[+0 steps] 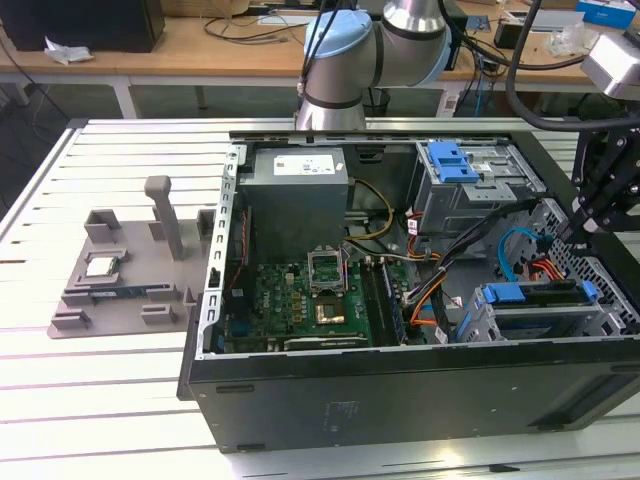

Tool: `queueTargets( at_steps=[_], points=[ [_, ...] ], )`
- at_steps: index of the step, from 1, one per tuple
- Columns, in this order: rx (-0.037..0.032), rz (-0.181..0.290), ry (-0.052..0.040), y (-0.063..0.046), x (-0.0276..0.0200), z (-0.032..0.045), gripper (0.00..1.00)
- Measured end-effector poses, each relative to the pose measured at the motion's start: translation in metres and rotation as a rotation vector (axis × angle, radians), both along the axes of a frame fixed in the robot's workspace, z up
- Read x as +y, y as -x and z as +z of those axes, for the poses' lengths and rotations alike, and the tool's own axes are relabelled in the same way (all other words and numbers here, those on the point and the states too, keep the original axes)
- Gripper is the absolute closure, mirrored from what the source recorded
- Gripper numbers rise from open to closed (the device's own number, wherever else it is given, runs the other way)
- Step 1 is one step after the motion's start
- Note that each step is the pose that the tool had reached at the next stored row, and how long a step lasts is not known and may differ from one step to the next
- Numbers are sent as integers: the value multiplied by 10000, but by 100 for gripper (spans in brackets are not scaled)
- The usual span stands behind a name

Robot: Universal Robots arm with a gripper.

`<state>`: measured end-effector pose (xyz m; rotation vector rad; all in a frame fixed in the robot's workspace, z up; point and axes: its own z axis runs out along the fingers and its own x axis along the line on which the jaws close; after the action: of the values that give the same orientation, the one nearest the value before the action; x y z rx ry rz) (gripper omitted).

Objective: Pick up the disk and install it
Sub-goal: 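Insert the second disk wire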

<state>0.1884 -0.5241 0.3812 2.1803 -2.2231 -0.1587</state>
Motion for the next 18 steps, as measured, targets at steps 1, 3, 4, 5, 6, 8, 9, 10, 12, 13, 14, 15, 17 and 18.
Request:
queueTargets(
  at_steps=[1, 3, 4, 5, 6, 8, 9, 10, 12, 13, 14, 15, 17, 18],
  points=[
    [0, 0, 0, 0, 0, 0, 89],
    [0, 0, -1, 0, 0, 0, 83],
    [0, 0, -1, 0, 0, 0, 76],
    [0, 0, 0, 0, 0, 0, 76],
    [0, 0, -1, 0, 0, 0, 70],
    [0, 7, -2, 54, 13, -7, 70],
    [0, 35, -8, 111, 15, -15, 70],
    [0, 156, -27, 150, 15, -29, 70],
    [0, 264, -60, 176, 15, -52, 70],
    [0, 311, -65, 184, 14, -75, 70],
    [0, 329, -66, 184, 11, -105, 70],
    [0, 331, -66, 184, 10, -116, 70],
    [0, 330, -63, 185, 10, -119, 70],
    [1, 330, -64, 185, 10, -121, 70]
  ],
)
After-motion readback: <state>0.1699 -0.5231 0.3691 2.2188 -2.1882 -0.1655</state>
